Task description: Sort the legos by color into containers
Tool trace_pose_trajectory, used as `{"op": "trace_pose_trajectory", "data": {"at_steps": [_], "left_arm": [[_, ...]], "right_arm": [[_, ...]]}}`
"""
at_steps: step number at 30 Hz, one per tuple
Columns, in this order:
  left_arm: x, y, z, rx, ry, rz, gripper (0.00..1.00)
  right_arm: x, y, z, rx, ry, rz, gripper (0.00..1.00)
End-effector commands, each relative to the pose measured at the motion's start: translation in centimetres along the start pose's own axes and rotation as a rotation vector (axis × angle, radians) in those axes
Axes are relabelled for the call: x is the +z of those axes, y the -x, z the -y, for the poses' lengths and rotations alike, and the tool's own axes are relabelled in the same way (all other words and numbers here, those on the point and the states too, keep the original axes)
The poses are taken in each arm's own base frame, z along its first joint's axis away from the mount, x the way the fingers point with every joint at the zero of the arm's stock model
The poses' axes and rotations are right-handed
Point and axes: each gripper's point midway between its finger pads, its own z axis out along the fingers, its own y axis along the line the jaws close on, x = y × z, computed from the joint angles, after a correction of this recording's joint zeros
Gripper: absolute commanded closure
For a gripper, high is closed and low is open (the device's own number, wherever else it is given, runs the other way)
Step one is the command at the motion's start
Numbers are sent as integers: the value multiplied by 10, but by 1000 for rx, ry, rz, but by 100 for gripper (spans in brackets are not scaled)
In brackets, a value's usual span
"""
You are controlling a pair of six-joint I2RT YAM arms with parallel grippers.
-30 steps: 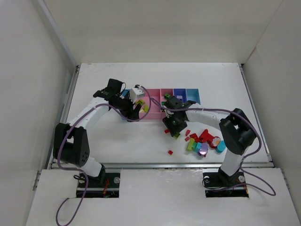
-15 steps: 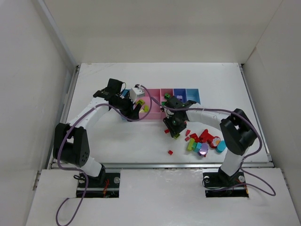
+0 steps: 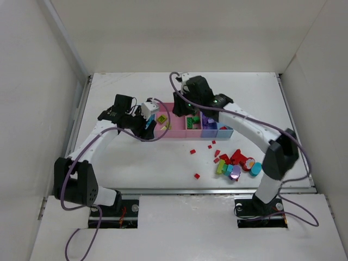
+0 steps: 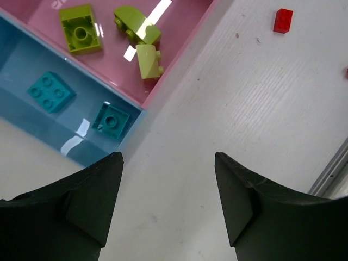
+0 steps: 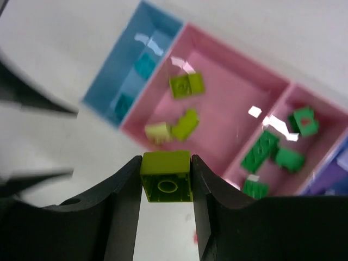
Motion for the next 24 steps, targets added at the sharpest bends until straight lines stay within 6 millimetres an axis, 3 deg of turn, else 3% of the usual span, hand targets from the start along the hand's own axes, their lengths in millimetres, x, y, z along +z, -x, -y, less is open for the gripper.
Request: {"op": "trace_pose_trajectory", "data": {"at_steps": [1,4,5,7,8,9,12,14,19,23,24], "left_arm": [[-21,12,2,51,72,69,35],[-25,9,6,71,81,84,35],[-30,15,7,87,95,107,34],[-27,8,12,95,93,88,34],[-26,4,14,93,92,85,34],[-23,2,18,97,79,78,34],[-22,3,21,114,72,77,33],[-19,5,28,143,48,80,32],[11,13,44,220,-13,22,28],[49,41,89,342,-103,1,28],[57,44,97,349,-117,-3,28]], "right_arm": [[61,14,6,28,-51,-2,100],[90,13,13,30,-88,-44,100],[96,14,13,30,-88,-42,91],[104,12,8,31,-57,-58,74],[109,11,6,32,-47,-68,62],[109,11,6,32,-47,-68,44],[111,11,1,33,-19,-72,28],[107,19,1,31,-23,-49,24],[76,40,0,18,-42,12,17],[40,45,13,77,-110,53,16],[31,44,24,106,-145,63,16]]}}
